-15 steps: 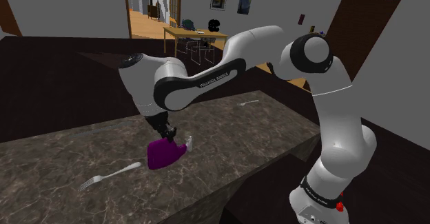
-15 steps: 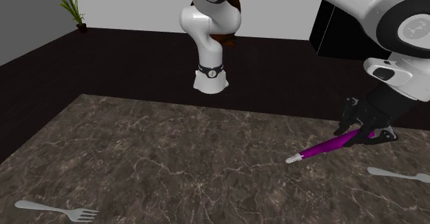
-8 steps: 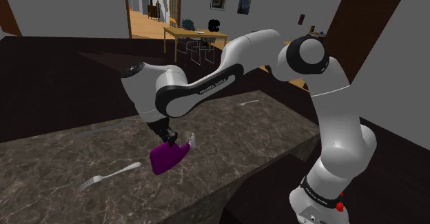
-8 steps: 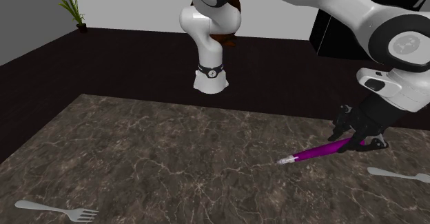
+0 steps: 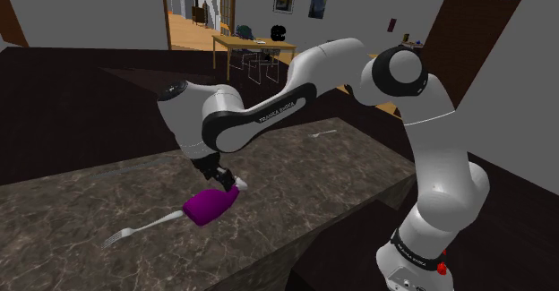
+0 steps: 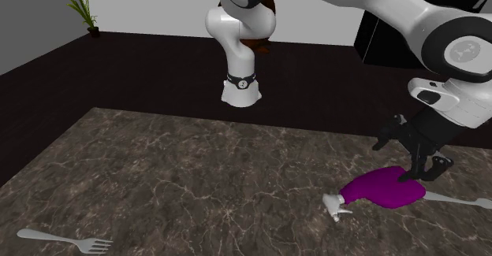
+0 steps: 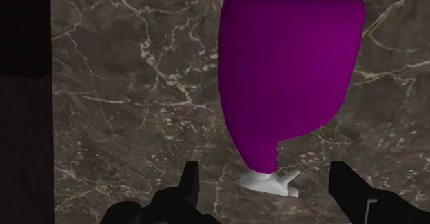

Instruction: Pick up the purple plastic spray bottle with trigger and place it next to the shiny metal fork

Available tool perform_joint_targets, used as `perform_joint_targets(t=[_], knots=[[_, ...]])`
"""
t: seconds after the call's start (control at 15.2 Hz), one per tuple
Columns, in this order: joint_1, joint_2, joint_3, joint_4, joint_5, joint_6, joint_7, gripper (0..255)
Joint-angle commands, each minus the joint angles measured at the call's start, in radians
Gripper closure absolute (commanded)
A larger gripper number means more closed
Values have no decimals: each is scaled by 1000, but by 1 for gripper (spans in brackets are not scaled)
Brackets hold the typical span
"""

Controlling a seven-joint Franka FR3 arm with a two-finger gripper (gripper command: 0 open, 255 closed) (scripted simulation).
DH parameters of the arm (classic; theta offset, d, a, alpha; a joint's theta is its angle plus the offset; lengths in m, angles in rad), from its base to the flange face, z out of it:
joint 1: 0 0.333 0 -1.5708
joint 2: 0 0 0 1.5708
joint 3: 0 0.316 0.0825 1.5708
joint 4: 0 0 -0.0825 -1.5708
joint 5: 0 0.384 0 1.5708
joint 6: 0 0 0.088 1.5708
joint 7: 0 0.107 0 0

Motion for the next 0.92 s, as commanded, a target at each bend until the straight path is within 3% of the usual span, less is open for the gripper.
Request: perform_joint_targets(t=[0.0, 0.33, 0.86], knots=[[0, 0, 0, 0, 0, 0, 0, 0], [40, -21, 21, 101, 35, -100, -27, 0], [40, -21, 21, 101, 35, -100, -27, 0]])
